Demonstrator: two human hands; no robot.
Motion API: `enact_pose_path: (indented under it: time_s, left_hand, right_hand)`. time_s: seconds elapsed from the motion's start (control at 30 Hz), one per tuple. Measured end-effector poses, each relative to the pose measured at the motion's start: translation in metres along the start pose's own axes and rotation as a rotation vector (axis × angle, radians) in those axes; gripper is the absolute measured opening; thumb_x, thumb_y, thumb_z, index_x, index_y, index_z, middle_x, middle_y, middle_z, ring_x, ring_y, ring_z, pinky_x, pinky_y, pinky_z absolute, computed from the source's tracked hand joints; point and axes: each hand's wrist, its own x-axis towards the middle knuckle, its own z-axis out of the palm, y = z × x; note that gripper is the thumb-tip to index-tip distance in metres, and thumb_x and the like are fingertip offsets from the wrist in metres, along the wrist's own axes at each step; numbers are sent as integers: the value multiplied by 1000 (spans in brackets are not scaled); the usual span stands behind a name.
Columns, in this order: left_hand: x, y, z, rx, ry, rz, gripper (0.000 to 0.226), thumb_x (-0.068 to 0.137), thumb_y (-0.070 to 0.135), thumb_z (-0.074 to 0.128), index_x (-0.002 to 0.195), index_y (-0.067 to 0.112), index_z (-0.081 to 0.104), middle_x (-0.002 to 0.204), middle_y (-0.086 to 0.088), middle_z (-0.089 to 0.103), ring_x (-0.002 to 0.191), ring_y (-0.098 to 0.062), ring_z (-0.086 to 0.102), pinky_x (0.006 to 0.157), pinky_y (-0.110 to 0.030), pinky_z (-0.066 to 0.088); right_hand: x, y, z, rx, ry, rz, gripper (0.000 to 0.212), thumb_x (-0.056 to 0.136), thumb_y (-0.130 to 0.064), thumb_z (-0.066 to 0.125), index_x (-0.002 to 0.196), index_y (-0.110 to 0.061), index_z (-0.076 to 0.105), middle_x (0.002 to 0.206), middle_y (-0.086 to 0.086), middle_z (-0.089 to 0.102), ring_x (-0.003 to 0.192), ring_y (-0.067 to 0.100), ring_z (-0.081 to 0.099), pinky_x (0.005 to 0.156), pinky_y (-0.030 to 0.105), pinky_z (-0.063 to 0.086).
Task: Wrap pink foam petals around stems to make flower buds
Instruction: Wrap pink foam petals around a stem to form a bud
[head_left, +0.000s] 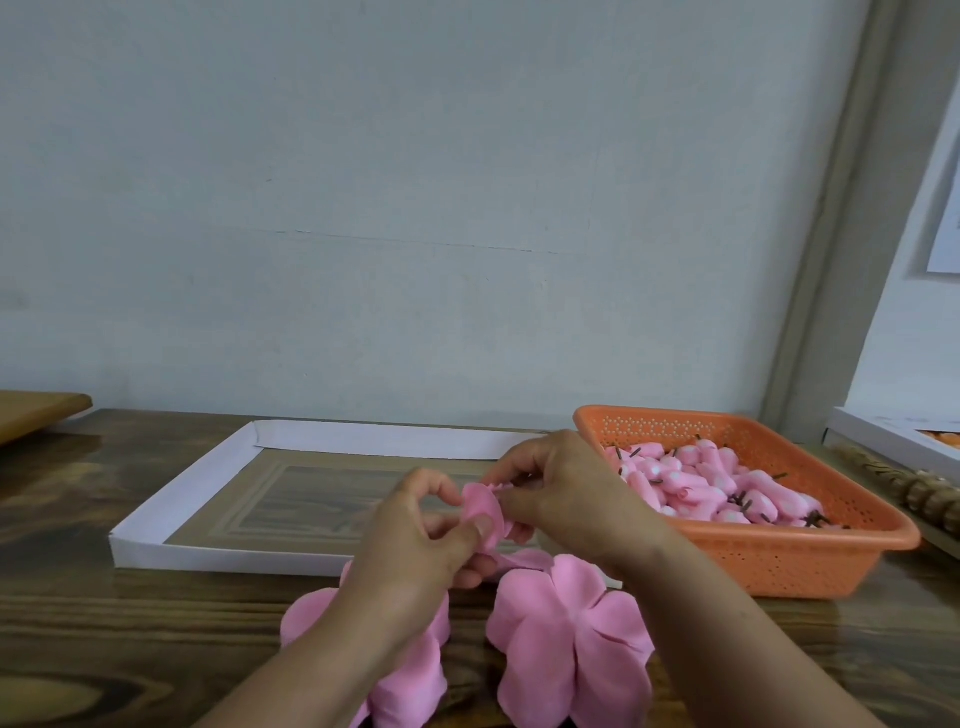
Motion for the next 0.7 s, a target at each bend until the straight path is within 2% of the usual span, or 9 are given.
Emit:
enact_pose_path:
  time_s: [0.1, 0.23, 0.43, 0.6, 0.7]
  left_hand:
    - [-1, -1, 0, 16, -19, 16, 17, 89, -2, 60, 93, 14, 57, 67, -8, 72, 53, -15, 66, 53, -23, 54]
    - [-2, 0, 1, 2, -31, -5, 21, 89, -1, 60, 93, 19, 65, 67, -4, 73, 53, -12, 66, 51, -19, 52]
    - [-2, 0, 0, -21, -13, -55, 19, 89, 3, 62, 96, 20, 67, 68, -5, 73, 56, -13, 68, 50, -18, 51]
    - [-3, 3, 1, -41, 7, -65, 13, 83, 13, 69, 96, 17, 68, 68, -7, 73, 55, -14, 68, 50, -20, 52]
    - [-3, 4, 1, -45, -1, -62, 14, 86, 9, 66, 97, 17, 68, 72, -6, 75, 55, -14, 67, 51, -20, 52]
  right_hand:
    - [1, 1, 0, -13, 5, 1, 22, 77, 7, 65, 67, -13, 69, 52, -4, 59, 44, 5, 55, 47, 17, 45]
    - [0, 2, 0, -13, 1, -9, 14, 80, 4, 64, 76, -7, 72, 59, 0, 63, 48, 6, 56, 50, 18, 47]
    - [0, 3, -5, 64, -62, 30, 23, 79, 5, 54, 86, -5, 73, 75, 16, 69, 57, 11, 60, 59, 22, 51]
    - [-2, 2, -5, 83, -94, 44, 17, 75, 3, 68, 86, -10, 71, 70, 6, 67, 61, 14, 60, 61, 23, 52]
    - [-3, 0, -3, 95, -51, 33, 20, 77, 10, 61, 85, -5, 71, 69, 9, 66, 58, 14, 59, 57, 20, 51]
